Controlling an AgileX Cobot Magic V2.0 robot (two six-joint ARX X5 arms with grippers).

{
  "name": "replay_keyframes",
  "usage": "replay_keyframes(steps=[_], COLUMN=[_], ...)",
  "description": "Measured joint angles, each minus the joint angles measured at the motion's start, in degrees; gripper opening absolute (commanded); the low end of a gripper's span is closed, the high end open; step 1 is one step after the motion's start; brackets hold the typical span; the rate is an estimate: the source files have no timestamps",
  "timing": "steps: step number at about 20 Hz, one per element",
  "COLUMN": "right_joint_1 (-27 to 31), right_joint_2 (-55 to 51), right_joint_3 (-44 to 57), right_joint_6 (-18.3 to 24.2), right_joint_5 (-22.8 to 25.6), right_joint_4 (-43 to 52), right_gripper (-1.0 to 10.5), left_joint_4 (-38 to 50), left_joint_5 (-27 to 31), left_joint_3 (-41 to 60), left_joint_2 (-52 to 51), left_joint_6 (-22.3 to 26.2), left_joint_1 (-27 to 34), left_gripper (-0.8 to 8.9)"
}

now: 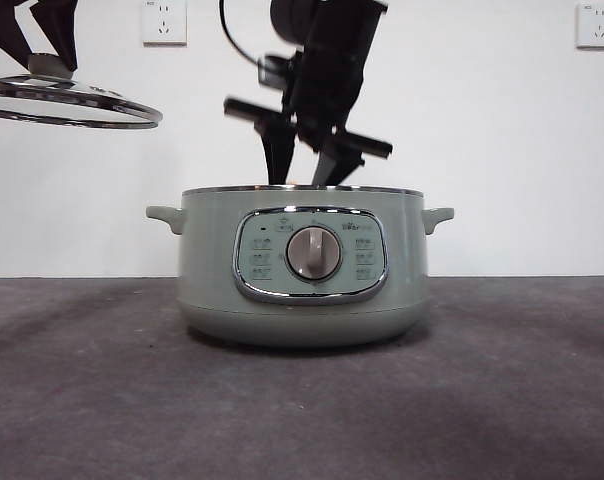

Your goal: Pick up the corn,open the lid,put the corn in the pot,close the lid

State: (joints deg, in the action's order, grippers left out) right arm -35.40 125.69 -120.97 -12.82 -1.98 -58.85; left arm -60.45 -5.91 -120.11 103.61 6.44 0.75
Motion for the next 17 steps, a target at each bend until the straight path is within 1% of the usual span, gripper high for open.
replay_keyframes(steps=[9, 10, 11, 12, 13, 14, 17], right_joint_1=[0.0, 0.0, 0.0, 0.0, 0.0, 0.0, -1.4], right_joint_2=[4.7, 4.7, 4.7, 4.7, 4.7, 4.7, 4.0], right_joint_3=[-0.1, -0.1, -0.1, -0.1, -0.1, -0.1, -0.1], right_joint_6=[0.0, -0.1, -0.2, -0.3, -0.4, -0.5, -0.4], right_joint_5=[1.1, 1.1, 1.1, 1.1, 1.1, 1.9, 7.3], right_joint_4=[0.2, 0.2, 0.2, 0.2, -0.1, -0.5, -0.9], right_gripper=[-0.1, 0.1, 0.7, 2.2, 4.0, 4.5, 4.5], left_joint_4=[0.0, 0.0, 0.0, 0.0, 0.0, 0.0, 0.0], left_joint_5=[-0.2, -0.2, -0.2, -0.2, -0.2, -0.2, -0.2], left_joint_3=[0.0, 0.0, 0.0, 0.0, 0.0, 0.0, 0.0], left_joint_2=[0.0, 0.0, 0.0, 0.0, 0.0, 0.0, 0.0], left_joint_6=[0.0, 0.0, 0.0, 0.0, 0.0, 0.0, 0.0], left_joint_1=[0.0, 0.0, 0.0, 0.0, 0.0, 0.0, -0.1], left_gripper=[-0.09, -0.09, -0.09, -0.09, -0.09, -0.09, -0.09])
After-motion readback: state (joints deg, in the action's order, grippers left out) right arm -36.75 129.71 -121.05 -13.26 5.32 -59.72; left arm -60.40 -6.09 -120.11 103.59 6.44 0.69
